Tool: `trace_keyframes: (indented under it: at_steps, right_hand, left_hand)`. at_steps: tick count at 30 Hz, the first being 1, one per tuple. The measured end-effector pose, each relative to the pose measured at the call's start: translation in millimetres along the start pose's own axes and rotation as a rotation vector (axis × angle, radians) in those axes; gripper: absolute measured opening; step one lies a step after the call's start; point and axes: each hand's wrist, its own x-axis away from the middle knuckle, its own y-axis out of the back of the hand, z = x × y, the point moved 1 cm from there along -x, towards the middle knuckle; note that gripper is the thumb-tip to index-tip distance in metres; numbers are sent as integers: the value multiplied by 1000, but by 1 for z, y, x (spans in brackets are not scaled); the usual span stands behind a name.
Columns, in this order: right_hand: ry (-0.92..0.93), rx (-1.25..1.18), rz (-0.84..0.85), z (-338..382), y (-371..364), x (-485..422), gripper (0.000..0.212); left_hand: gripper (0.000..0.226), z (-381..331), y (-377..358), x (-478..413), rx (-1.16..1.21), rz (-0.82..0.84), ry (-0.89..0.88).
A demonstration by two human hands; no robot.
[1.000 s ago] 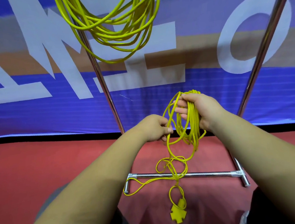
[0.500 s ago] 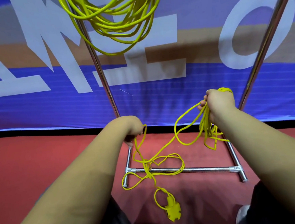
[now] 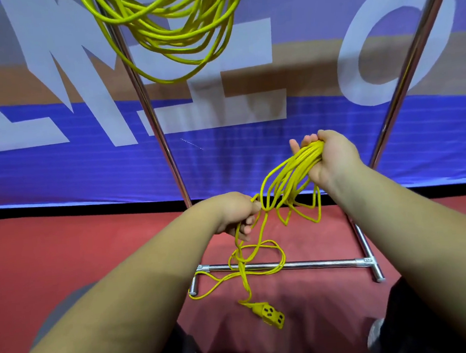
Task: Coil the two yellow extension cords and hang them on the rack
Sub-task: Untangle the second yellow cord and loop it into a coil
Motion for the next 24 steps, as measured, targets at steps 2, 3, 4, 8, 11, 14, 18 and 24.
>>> trace_keyframes:
  at_steps: [2, 3, 4, 8, 11, 14, 18, 24]
  right_hand:
    - [-7, 34, 31, 0, -2, 0, 15]
    - [-11, 43, 40, 0, -2, 0, 15]
    - [-12, 43, 47, 1, -3, -1, 15]
    - [2, 21, 56, 3, -2, -3, 19]
    - [40, 87, 51, 2, -3, -3, 17]
    - [90, 192, 34, -1, -3, -4, 15]
    - [108, 260, 22, -4, -4, -7, 16]
    - [98, 262, 40, -6, -5, -7, 16]
  left_hand:
    - [37, -1, -5, -2, -61, -53, 12]
    - [35, -1, -6, -2, -81, -79, 3]
    - [28, -1, -8, -4, -92, -94, 3]
    - [46, 1, -13, -9, -47, -117, -27]
    - [67, -1, -20, -10, -37, -156, -115]
    - [78, -6, -28, -12, -180, -319, -151]
    - [32, -17, -43, -3, 106, -392, -307]
    - [39, -14, -51, -7, 109, -135, -411]
